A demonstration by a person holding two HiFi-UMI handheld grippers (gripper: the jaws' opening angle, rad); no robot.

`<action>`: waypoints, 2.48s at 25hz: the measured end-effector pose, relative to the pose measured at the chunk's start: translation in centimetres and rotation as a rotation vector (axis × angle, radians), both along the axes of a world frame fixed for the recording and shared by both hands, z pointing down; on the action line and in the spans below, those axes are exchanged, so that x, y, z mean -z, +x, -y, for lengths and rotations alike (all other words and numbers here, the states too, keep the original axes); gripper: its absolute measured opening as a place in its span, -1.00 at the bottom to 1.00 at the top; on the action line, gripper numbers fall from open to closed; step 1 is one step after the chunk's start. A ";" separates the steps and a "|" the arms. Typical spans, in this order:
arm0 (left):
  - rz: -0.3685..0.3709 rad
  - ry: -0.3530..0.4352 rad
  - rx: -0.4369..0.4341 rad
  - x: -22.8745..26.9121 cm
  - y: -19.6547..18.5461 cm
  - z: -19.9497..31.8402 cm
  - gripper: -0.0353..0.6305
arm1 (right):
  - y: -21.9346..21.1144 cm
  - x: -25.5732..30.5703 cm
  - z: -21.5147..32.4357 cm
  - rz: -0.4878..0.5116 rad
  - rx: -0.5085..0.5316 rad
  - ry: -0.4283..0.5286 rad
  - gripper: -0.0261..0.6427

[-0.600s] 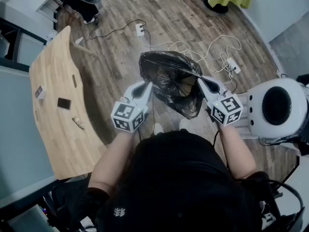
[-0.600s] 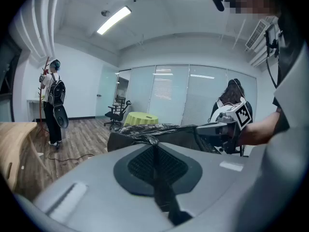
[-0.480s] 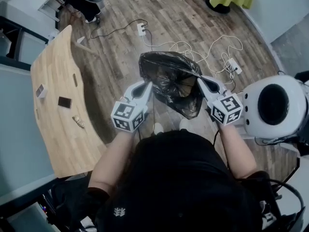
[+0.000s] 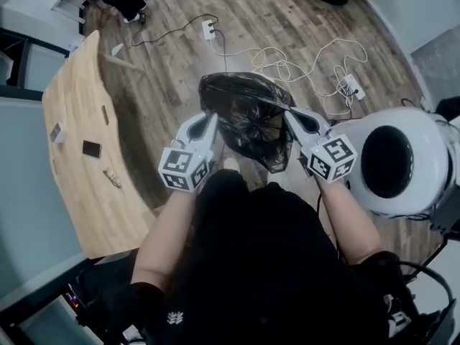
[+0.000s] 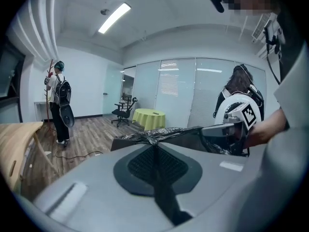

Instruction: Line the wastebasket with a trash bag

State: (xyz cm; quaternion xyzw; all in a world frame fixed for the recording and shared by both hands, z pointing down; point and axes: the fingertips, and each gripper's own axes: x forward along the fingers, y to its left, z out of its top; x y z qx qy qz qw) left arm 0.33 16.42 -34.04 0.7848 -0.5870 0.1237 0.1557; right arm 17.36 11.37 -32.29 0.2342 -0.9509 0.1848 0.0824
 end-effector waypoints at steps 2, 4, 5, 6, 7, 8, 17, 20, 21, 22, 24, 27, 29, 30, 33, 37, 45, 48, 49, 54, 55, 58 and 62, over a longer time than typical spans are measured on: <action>-0.022 -0.011 -0.009 -1.1 -0.5 0.7 -0.87 | -0.7 -1.2 0.4 -0.009 -0.013 -0.021 -0.92; -0.037 -0.025 -0.037 -2.4 -1.1 1.3 -0.87 | -1.5 -2.3 0.7 -0.040 -0.034 -0.022 -0.92; -0.045 -0.032 -0.053 -3.2 -1.5 1.8 -0.87 | -1.9 -2.9 1.1 -0.053 -0.052 -0.020 -0.92; -0.053 -0.039 -0.067 -3.9 -2.1 2.3 -0.87 | -2.3 -3.4 1.5 -0.063 -0.074 -0.018 -0.92; -0.059 -0.045 -0.083 -4.6 -2.7 2.9 -0.87 | -2.8 -3.8 2.0 -0.069 -0.096 -0.016 -0.91; -0.059 -0.051 -0.100 -5.3 -3.4 3.5 -0.87 | -3.4 -4.2 2.3 -0.077 -0.116 -0.015 -0.92; -0.060 -0.063 -0.290 -11.9 -8.2 7.8 -0.87 | -7.4 -10.3 5.4 -0.177 -0.307 -0.033 -0.92; -0.074 -0.093 -0.300 -15.0 -9.4 8.8 -0.87 | -8.3 -12.6 6.4 -0.198 -0.342 -0.046 -0.92; -0.072 -0.101 -0.300 -16.1 -9.9 9.2 -0.87 | -8.8 -13.4 6.6 -0.199 -0.346 -0.051 -0.92; -0.073 -0.109 -0.299 -17.2 -10.3 9.6 -0.87 | -9.3 -14.2 6.8 -0.199 -0.347 -0.057 -0.92; -0.083 -0.123 -0.298 -19.3 -10.8 10.3 -0.87 | -10.1 -16.1 7.2 -0.200 -0.346 -0.073 -0.92; -0.080 -0.122 -0.305 -22.5 -10.9 11.6 -0.87 | -10.6 -19.8 8.2 -0.192 -0.362 -0.118 -0.92; -0.065 -0.124 -0.315 -24.9 -10.7 12.5 -0.87 | -10.9 -22.6 8.9 -0.182 -0.371 -0.149 -0.92; -0.059 -0.127 -0.319 -26.1 -10.6 12.9 -0.87 | -11.1 -23.9 9.2 -0.176 -0.372 -0.159 -0.92; -0.054 -0.138 -0.324 -29.5 -10.0 14.2 -0.87 | -10.9 -27.5 10.2 -0.161 -0.381 -0.185 -0.92; -0.059 -0.159 -0.315 -33.9 -9.1 16.4 -0.87 | -9.9 -32.3 11.9 -0.153 -0.388 -0.219 -0.92; -0.061 -0.207 -0.277 -40.4 -7.9 18.2 -0.87 | -10.1 -40.4 13.7 -0.170 -0.316 -0.275 -0.92; -0.064 -0.235 -0.261 -41.9 -8.2 18.1 -0.87 | -10.5 -42.2 13.9 -0.180 -0.293 -0.291 -0.92; -0.065 -0.244 -0.257 -42.4 -8.5 18.1 -0.87 | -10.6 -42.7 14.1 -0.182 -0.290 -0.297 -0.92; -0.080 -0.293 -0.242 -45.8 -8.9 17.4 -0.87 | -10.5 -45.5 13.8 -0.192 -0.290 -0.335 -0.92; -0.084 -0.302 -0.240 -46.5 -8.8 17.3 -0.87 | -10.3 -45.9 13.8 -0.193 -0.296 -0.341 -0.92; -0.105 -0.322 -0.226 -47.7 -8.3 16.7 -0.87 | -9.5 -46.9 13.1 -0.192 -0.316 -0.361 -0.92; -0.103 -0.337 -0.231 -49.3 -7.5 15.0 -0.87 | -8.3 -49.3 11.1 -0.204 -0.334 -0.409 -0.92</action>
